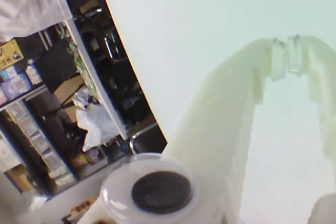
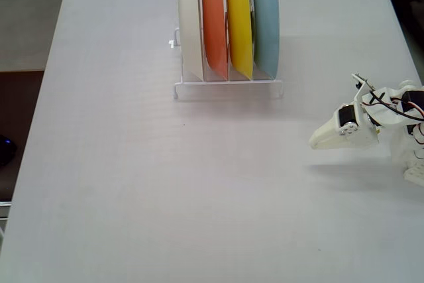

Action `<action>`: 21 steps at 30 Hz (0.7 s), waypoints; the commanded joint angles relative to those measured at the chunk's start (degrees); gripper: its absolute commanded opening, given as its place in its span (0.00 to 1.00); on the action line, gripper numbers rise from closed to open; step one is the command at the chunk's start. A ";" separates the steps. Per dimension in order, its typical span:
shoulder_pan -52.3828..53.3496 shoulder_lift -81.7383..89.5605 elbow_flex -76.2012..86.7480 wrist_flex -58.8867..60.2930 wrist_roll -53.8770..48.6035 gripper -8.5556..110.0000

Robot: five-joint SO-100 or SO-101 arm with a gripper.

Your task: Would you please take all the plates for me?

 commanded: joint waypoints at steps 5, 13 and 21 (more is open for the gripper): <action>0.26 0.97 -0.26 0.09 -0.09 0.07; 0.26 0.97 -0.26 0.09 -0.09 0.07; 0.97 0.97 -0.26 0.09 0.79 0.07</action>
